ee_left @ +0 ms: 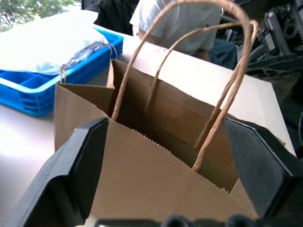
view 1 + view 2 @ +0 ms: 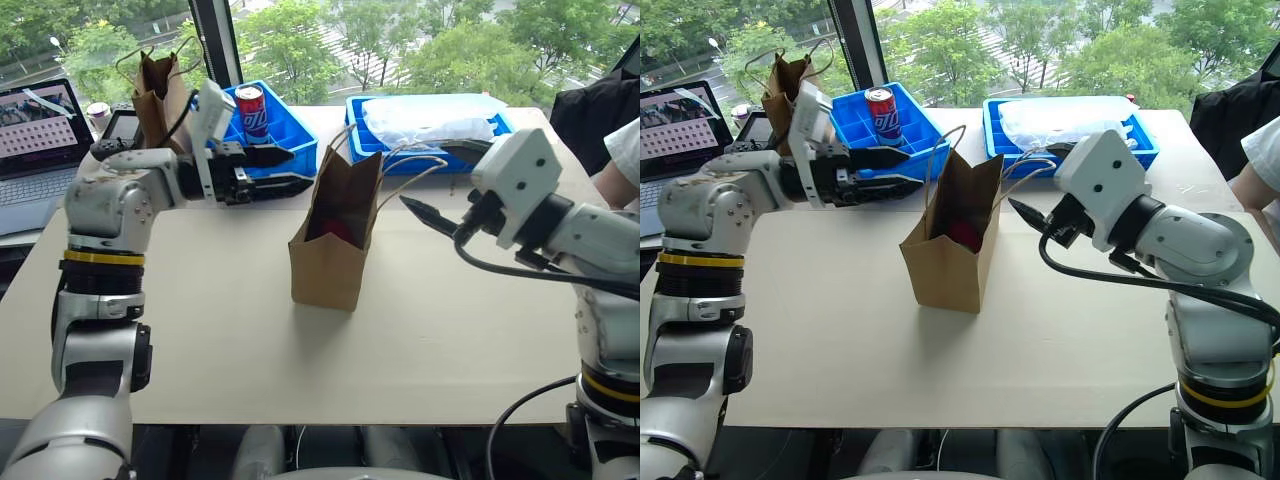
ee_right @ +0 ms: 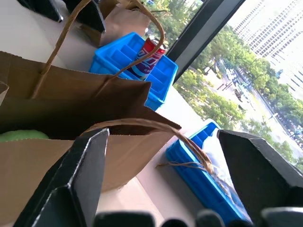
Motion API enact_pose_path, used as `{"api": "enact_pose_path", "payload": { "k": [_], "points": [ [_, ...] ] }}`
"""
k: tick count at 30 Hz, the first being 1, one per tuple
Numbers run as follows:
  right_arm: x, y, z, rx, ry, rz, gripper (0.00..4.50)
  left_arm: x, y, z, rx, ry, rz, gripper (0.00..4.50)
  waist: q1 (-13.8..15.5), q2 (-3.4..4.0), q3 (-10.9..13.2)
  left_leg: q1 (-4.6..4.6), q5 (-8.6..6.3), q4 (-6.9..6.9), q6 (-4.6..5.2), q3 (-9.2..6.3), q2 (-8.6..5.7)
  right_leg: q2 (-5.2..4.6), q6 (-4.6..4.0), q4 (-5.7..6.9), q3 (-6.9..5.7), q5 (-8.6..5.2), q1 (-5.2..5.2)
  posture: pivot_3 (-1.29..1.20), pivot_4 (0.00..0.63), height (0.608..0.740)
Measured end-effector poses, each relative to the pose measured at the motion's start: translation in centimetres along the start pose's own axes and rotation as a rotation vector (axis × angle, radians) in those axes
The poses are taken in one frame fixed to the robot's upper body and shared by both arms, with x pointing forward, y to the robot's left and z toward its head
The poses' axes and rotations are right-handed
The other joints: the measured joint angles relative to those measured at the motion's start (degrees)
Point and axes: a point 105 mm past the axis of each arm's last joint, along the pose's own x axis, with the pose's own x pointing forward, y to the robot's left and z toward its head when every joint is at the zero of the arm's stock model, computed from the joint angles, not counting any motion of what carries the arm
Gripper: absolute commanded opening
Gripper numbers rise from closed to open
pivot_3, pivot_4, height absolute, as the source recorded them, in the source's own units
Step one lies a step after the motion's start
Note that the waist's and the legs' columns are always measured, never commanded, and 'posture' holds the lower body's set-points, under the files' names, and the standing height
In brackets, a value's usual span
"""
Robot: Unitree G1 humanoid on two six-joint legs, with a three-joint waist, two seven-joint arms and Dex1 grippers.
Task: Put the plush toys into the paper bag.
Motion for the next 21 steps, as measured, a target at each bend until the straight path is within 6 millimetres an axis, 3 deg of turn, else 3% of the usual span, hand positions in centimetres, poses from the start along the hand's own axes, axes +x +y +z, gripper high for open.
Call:
{"api": "enact_pose_path", "payload": {
  "k": [3, 8, 11, 16, 21],
  "points": [
    [-0.6, 1.6, -0.2, 0.094, 0.013, 0.115, 4.26, -1.7, -1.2, -0.8, -0.022, 0.015, -0.052, 4.49, -0.11, 0.01, -0.01, 0.03, 0.00, -0.01, 0.00, 0.00, 0.01, -0.02, 0.00, -0.02, 0.00, 0.00, 0.01, 0.00, 0.150, 0.724],
    [-1.9, 2.1, -3.8, 0.177, 0.172, 0.144, 2.91, -5.0, -3.7, -6.9, -0.120, 0.234, -0.102, 4.50, -0.08, -0.08, 0.03, 0.15, 0.02, -0.16, -0.03, 0.09, 0.01, -0.10, -0.06, -0.10, 0.02, -0.04, 0.04, 0.00, 0.150, 0.724],
    [-0.7, 1.1, -5.7, 0.147, 0.207, 0.084, 1.85, -3.9, -5.3, -8.7, -0.104, 0.282, -0.118, 4.50, 0.32, -0.16, 0.05, 0.21, 0.14, -0.15, -0.05, 0.10, -0.03, -0.16, -0.06, -0.18, 0.01, -0.04, 0.13, 0.00, 0.150, 0.724],
    [2.9, 2.7, -8.4, 0.171, 0.176, 0.118, 0.08, -0.4, -5.8, -10.2, -0.129, 0.208, 0.005, 4.50, 0.47, -0.25, 0.09, 0.20, 0.21, -0.18, -0.02, 0.08, -0.04, -0.12, -0.05, -0.04, 0.05, -0.02, 0.07, 0.00, 0.150, 0.724],
    [5.6, 3.9, -7.6, 0.189, 0.059, 0.155, 0.03, 1.5, -5.5, -10.6, -0.104, 0.167, 0.150, 4.50, 0.01, -0.25, 0.09, 0.20, 0.21, -0.32, -0.02, 0.05, -0.04, -0.10, -0.07, 0.03, 0.07, 0.00, -0.01, 0.00, 0.150, 0.724]
  ]
}}
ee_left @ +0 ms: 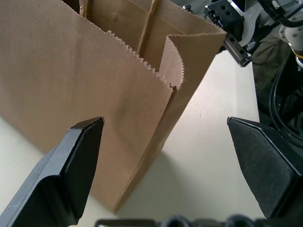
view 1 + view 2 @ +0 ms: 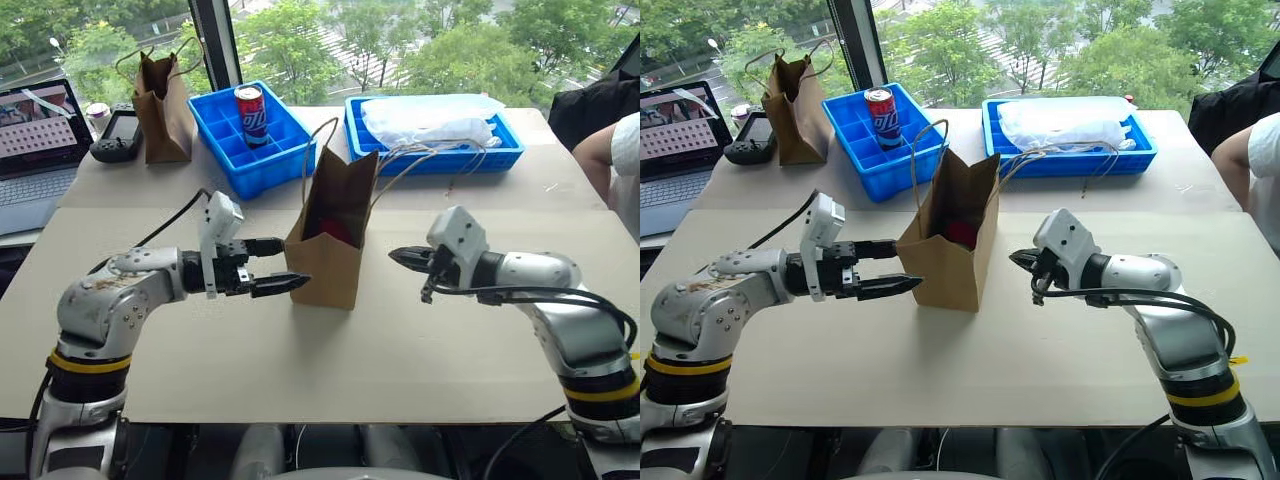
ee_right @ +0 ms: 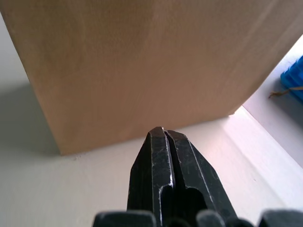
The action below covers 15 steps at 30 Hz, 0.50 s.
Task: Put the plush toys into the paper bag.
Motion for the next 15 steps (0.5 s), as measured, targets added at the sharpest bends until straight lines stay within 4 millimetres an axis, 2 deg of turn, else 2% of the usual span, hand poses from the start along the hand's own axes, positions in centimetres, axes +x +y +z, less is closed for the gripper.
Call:
{"api": "enact_pose_path", "payload": {
  "k": [8, 15],
  "points": [
    [2.7, 1.8, 2.9, 0.008, -0.158, 0.052, 0.03, 1.5, -1.9, 0.4, -0.062, -0.031, -0.008, 4.50, 0.06, 0.00, 0.00, 0.06, 0.03, -0.02, -0.05, -0.02, -0.01, -0.06, 0.00, 0.03, -0.01, 0.00, 0.06, 0.00, 0.150, 0.724],
    [3.5, 2.7, 4.6, 0.039, -0.240, 0.061, 0.03, 2.2, -2.3, 1.2, -0.119, -0.083, 0.001, 4.50, 0.05, 0.00, 0.00, 0.11, 0.04, -0.02, -0.07, -0.03, -0.01, -0.07, -0.01, 0.05, -0.02, 0.01, 0.08, 0.00, 0.150, 0.724]
  ]
}}
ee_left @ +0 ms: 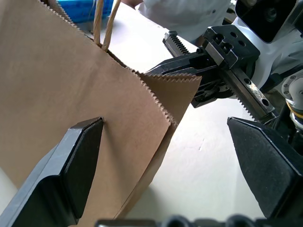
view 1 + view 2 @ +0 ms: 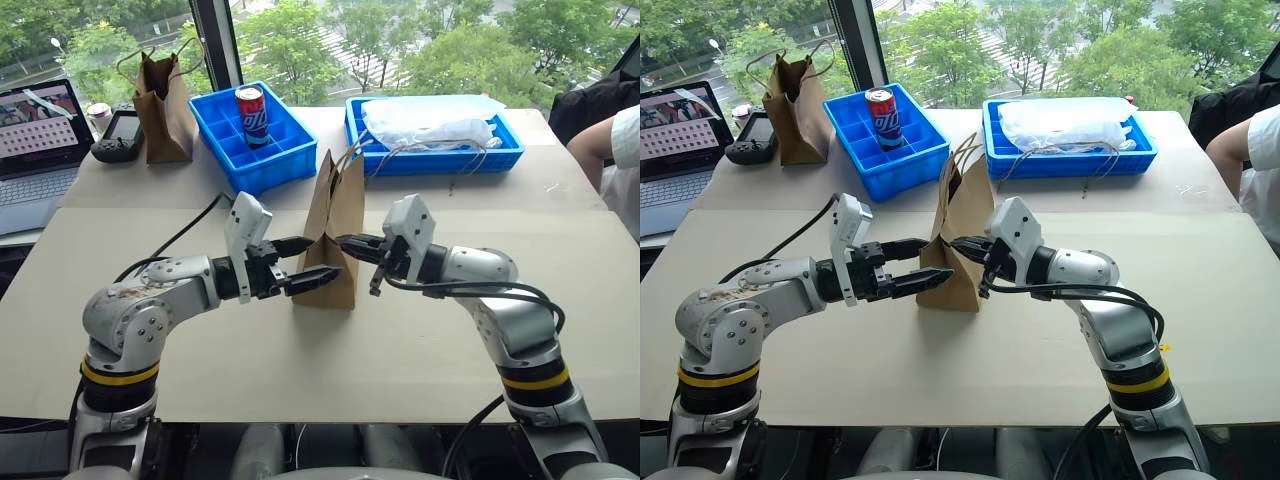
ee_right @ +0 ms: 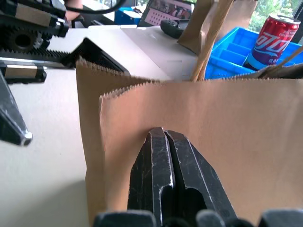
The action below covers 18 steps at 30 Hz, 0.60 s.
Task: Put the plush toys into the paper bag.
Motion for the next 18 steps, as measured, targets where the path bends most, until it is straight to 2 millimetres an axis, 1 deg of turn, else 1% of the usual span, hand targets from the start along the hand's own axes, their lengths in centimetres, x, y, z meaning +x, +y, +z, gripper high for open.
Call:
{"api": "enact_pose_path", "payload": {
  "k": [3, 7, 15, 17, 18],
  "points": [
    [0.3, 0.3, 0.0, 0.005, -0.003, 0.004, 0.03, 0.2, 0.2, 0.1, -0.002, -0.003, 0.026, 4.50, -0.02, 0.00, 0.00, 0.02, 0.01, -0.01, -0.01, 0.00, 0.00, 0.00, -0.01, 0.00, 0.00, 0.00, 0.00, 0.00, 0.150, 0.724],
    [0.8, 0.5, -0.1, 0.029, -0.016, 0.001, 0.03, 1.3, 0.6, -0.1, -0.018, -0.009, 0.074, 4.50, -0.02, 0.00, 0.00, 0.06, 0.01, -0.01, -0.02, 0.00, -0.02, 0.00, -0.01, 0.00, 0.00, 0.01, 0.04, 0.00, 0.150, 0.724],
    [1.1, 0.5, -0.6, 0.058, -0.015, -0.013, 0.03, 1.5, 1.0, -0.3, 0.044, 0.032, 0.140, 4.50, -0.06, 0.00, 0.00, 0.11, 0.04, -0.09, -0.07, 0.01, -0.02, 0.01, -0.04, -0.01, 0.01, 0.02, 0.04, 0.00, 0.150, 0.724],
    [1.1, 0.4, -0.8, 0.065, -0.011, -0.021, 0.00, 1.6, 1.1, -0.3, 0.058, 0.027, 0.165, 3.97, -0.06, 0.00, 0.00, 0.12, 0.04, -0.09, -0.07, 0.02, -0.02, 0.00, -0.04, -0.01, 0.01, 0.02, 0.04, 0.00, 0.150, 0.724],
    [1.1, 0.4, -0.9, 0.068, -0.009, -0.025, 0.00, 1.6, 1.2, -0.3, 0.053, 0.016, 0.183, 3.78, -0.05, 0.00, 0.00, 0.11, 0.04, -0.09, -0.07, 0.02, -0.02, 0.00, -0.04, -0.01, 0.01, 0.02, 0.04, 0.00, 0.150, 0.724]
  ]
}}
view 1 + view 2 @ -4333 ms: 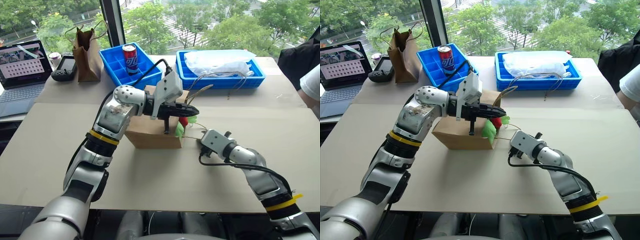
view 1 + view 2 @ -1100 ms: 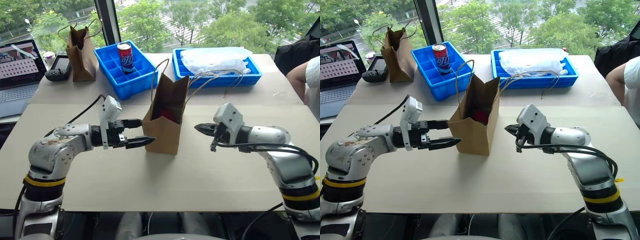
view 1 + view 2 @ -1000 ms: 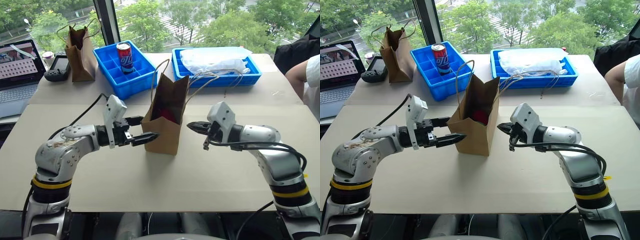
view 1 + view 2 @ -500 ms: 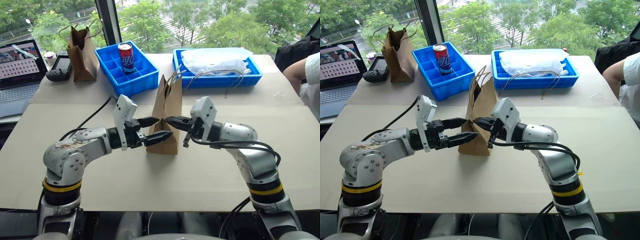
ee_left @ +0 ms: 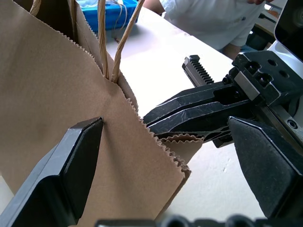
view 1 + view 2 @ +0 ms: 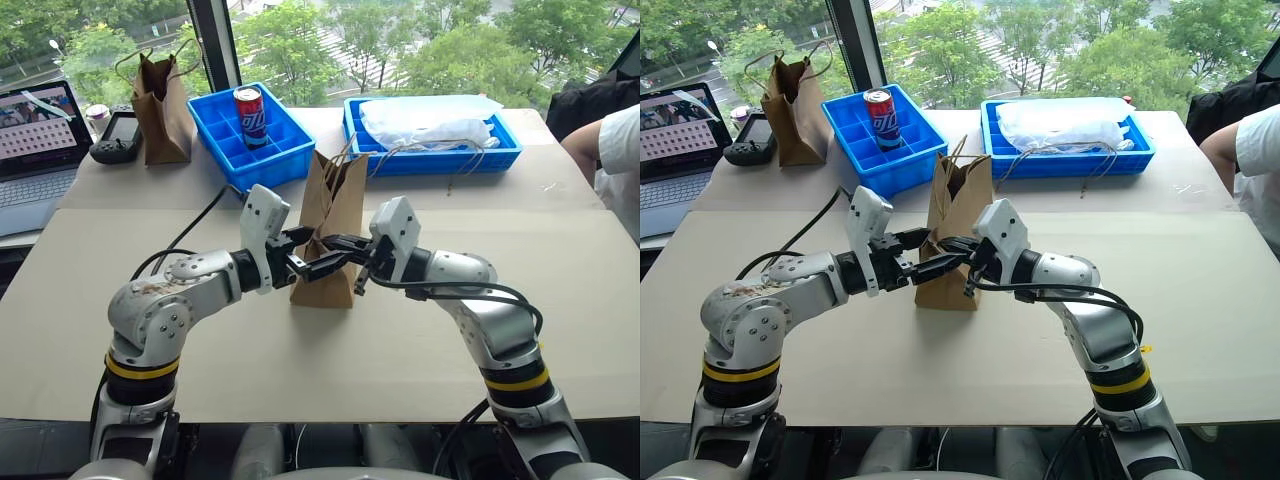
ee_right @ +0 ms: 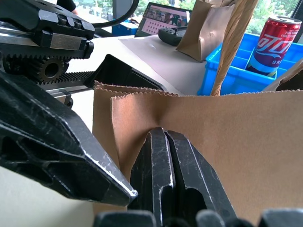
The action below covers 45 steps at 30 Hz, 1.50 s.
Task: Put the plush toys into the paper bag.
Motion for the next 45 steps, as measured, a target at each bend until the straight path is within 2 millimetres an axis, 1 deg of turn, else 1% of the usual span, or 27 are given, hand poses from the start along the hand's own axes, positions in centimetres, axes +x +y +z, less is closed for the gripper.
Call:
{"api": "enact_pose_path", "payload": {
  "k": [4, 5, 9, 10, 11, 16, 19, 21, 23, 24, 26, 27, 28, 30, 31, 34, 38, 41, 45],
  "points": [
    [-0.1, -0.4, -0.3, 0.008, 0.007, -0.027, 0.00, 0.1, 0.0, -0.1, -0.032, -0.022, 0.027, 2.40, 0.00, 0.00, 0.00, -0.02, 0.00, 0.00, 0.00, 0.00, 0.00, 0.00, 0.00, 0.00, 0.00, 0.00, -0.01, 0.00, 0.150, 0.724],
    [-0.1, -0.4, -0.3, 0.008, 0.008, -0.030, 0.00, -0.1, 0.2, -0.1, -0.035, -0.022, 0.046, 1.94, -0.06, 0.00, 0.00, -0.01, 0.00, -0.02, 0.00, 0.00, 0.00, 0.00, 0.00, 0.00, 0.00, 0.00, -0.02, 0.00, 0.150, 0.724],
    [-0.1, -0.4, -0.4, 0.014, 0.008, -0.032, 0.00, -0.6, 0.6, -0.1, -0.038, -0.024, 0.088, 0.60, -0.09, 0.00, 0.00, 0.00, 0.00, -0.05, 0.00, 0.00, 0.01, 0.00, 0.00, -0.01, 0.01, 0.00, -0.02, 0.00, 0.150, 0.724],
    [0.0, -0.2, -0.3, 0.016, 0.003, -0.026, 0.00, -0.7, 0.8, -0.1, -0.041, -0.022, 0.104, 0.18, -0.08, 0.00, 0.00, 0.02, 0.00, -0.06, 0.00, 0.00, 0.01, 0.00, 0.00, -0.01, 0.01, 0.00, -0.01, 0.00, 0.150, 0.724],
    [0.0, -0.1, -0.3, 0.015, 0.000, -0.022, 0.00, -0.7, 0.9, -0.1, -0.042, -0.022, 0.118, 0.02, -0.06, 0.00, 0.00, 0.02, 0.00, -0.06, 0.00, 0.00, 0.00, 0.00, 0.00, -0.02, 0.01, 0.00, 0.00, 0.00, 0.150, 0.724],
    [0.0, -0.1, -0.2, 0.012, 0.001, -0.021, 0.00, -1.3, 1.2, 0.0, -0.037, -0.017, 0.155, 0.02, -0.06, -0.01, 0.00, 0.02, 0.00, -0.06, -0.01, 0.00, 0.00, -0.01, 0.00, -0.03, 0.00, 0.00, 0.00, 0.00, 0.150, 0.724],
    [-0.5, -0.6, -0.6, 0.000, 0.023, -0.042, 0.00, -1.7, 1.3, 0.2, -0.003, 0.009, 0.131, 0.02, -0.12, -0.02, 0.01, 0.03, 0.01, -0.09, -0.03, 0.00, 0.00, 0.01, -0.01, -0.02, 0.00, 0.00, -0.02, 0.00, 0.150, 0.724],
    [-1.8, -2.1, -1.1, -0.035, 0.074, -0.107, 0.00, -1.9, 1.6, 0.9, 0.049, 0.022, 0.099, 0.02, 0.05, -0.02, 0.01, 0.01, 0.07, -0.11, -0.12, 0.02, -0.05, -0.01, -0.01, -0.05, 0.00, 0.00, -0.04, 0.00, 0.150, 0.724],
    [-4.0, -4.3, -1.7, -0.088, 0.149, -0.208, 0.00, -2.0, 2.0, 1.8, 0.142, 0.035, 0.027, 0.02, 0.41, -0.07, 0.05, -0.02, 0.10, -0.15, -0.17, 0.04, -0.11, -0.03, -0.02, -0.18, -0.03, 0.00, -0.03, 0.00, 0.150, 0.724],
    [-4.8, -5.0, -2.0, -0.104, 0.183, -0.241, 0.00, -2.0, 2.0, 2.2, 0.182, 0.037, -0.009, 0.02, 0.51, -0.07, 0.05, -0.02, 0.10, -0.16, -0.17, 0.07, -0.12, -0.03, -0.02, -0.24, -0.03, 0.00, -0.04, 0.00, 0.150, 0.724],
    [-7.7, -6.9, -3.0, -0.133, 0.286, -0.346, 0.00, -2.3, 2.0, 3.6, 0.319, 0.024, -0.123, 0.02, 0.64, -0.08, 0.05, -0.03, 0.09, -0.28, -0.17, 0.13, -0.11, -0.04, -0.04, -0.39, -0.03, -0.01, -0.04, 0.00, 0.150, 0.724],
    [-8.3, -7.2, -3.1, -0.133, 0.301, -0.369, 0.00, -2.3, 1.9, 3.9, 0.347, 0.019, -0.162, 0.02, 0.64, -0.08, 0.05, -0.03, 0.09, -0.31, -0.16, 0.13, -0.10, -0.03, -0.04, -0.40, -0.03, -0.02, -0.04, 0.00, 0.150, 0.724],
    [-9.1, -7.4, -3.4, -0.132, 0.324, -0.388, 0.00, -2.1, 1.5, 4.1, 0.388, 0.013, -0.239, 0.02, 0.57, -0.08, 0.05, -0.05, 0.08, -0.32, -0.14, 0.14, -0.08, -0.01, -0.07, -0.39, -0.03, -0.03, -0.07, 0.00, 0.150, 0.724],
    [-10.3, -7.4, -3.7, -0.138, 0.370, -0.406, 0.00, -2.1, 1.1, 4.0, 0.450, 0.018, -0.370, 0.02, 0.51, -0.10, 0.06, -0.13, 0.08, -0.36, -0.14, 0.15, -0.07, 0.06, -0.14, -0.39, -0.05, -0.08, -0.16, 0.00, 0.150, 0.724],
    [-11.2, -7.3, -3.8, -0.139, 0.399, -0.429, 0.00, -1.9, 1.1, 3.7, 0.500, 0.029, -0.444, 0.02, 0.49, -0.09, 0.07, -0.16, 0.08, -0.36, -0.14, 0.12, -0.07, 0.08, -0.17, -0.38, -0.05, -0.10, -0.17, 0.00, 0.150, 0.724],
    [-13.2, -6.9, -4.1, -0.131, 0.472, -0.474, 0.00, -1.7, 2.2, 3.0, 0.615, 0.068, -0.548, 0.02, 0.62, -0.11, 0.08, -0.19, 0.07, -0.34, -0.12, 0.13, -0.08, 0.14, -0.19, -0.40, -0.07, -0.13, -0.17, 0.00, 0.150, 0.724],
    [-16.4, -5.6, -4.8, -0.073, 0.574, -0.537, 0.00, -1.0, 3.9, 2.9, 0.725, 0.101, -0.639, 0.02, 1.19, -0.17, 0.11, -0.35, 0.05, -0.26, -0.06, 0.09, -0.10, 0.14, -0.15, -0.47, -0.09, -0.14, -0.17, 0.00, 0.150, 0.724],
    [-17.5, -4.7, -4.9, -0.035, 0.592, -0.559, 0.00, -0.7, 4.5, 3.2, 0.763, 0.098, -0.686, 0.02, 1.19, -0.19, 0.12, -0.37, 0.03, -0.22, -0.02, 0.04, -0.10, 0.12, -0.08, -0.47, -0.07, -0.13, -0.16, 0.00, 0.150, 0.724],
    [-17.4, -3.8, -4.4, -0.014, 0.560, -0.555, 0.00, -0.3, 5.0, 3.0, 0.767, 0.092, -0.709, 0.02, 0.72, -0.20, 0.13, -0.38, 0.01, -0.22, 0.01, -0.03, -0.04, 0.15, -0.07, -0.43, -0.07, -0.13, -0.16, 0.00, 0.150, 0.724]
  ]
}}
